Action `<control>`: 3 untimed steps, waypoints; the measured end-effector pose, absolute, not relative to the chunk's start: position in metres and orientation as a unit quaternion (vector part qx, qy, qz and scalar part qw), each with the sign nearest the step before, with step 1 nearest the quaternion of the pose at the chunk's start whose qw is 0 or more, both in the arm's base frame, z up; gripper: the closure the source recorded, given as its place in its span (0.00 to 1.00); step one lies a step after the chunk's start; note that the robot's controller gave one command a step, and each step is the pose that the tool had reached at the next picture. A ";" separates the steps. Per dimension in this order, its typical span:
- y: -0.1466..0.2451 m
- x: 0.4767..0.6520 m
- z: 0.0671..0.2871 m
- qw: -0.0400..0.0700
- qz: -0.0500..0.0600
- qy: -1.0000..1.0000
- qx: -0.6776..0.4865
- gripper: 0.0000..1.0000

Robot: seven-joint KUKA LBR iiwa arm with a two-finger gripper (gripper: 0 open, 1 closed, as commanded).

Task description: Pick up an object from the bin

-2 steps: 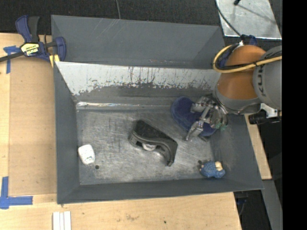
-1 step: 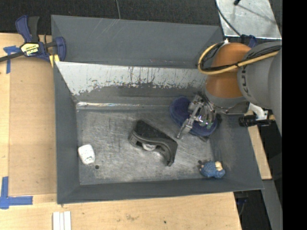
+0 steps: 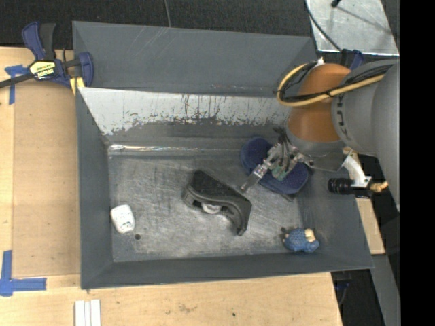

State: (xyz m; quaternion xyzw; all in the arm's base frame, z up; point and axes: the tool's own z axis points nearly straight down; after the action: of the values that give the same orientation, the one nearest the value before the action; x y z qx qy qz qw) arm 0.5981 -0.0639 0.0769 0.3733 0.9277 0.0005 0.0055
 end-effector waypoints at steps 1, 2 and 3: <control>-0.059 0.606 0.076 0.000 0.001 0.903 0.431 0.00; -0.059 0.606 0.079 -0.001 0.000 0.903 0.429 0.00; -0.066 0.610 0.084 0.009 -0.002 0.902 0.431 1.00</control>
Offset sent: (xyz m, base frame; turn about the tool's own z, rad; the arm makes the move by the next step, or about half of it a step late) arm 0.0061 0.0046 -0.0069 0.1282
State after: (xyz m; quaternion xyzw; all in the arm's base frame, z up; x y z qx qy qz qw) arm 0.6103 -0.0658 0.0836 0.4309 0.9024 -0.0018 0.0092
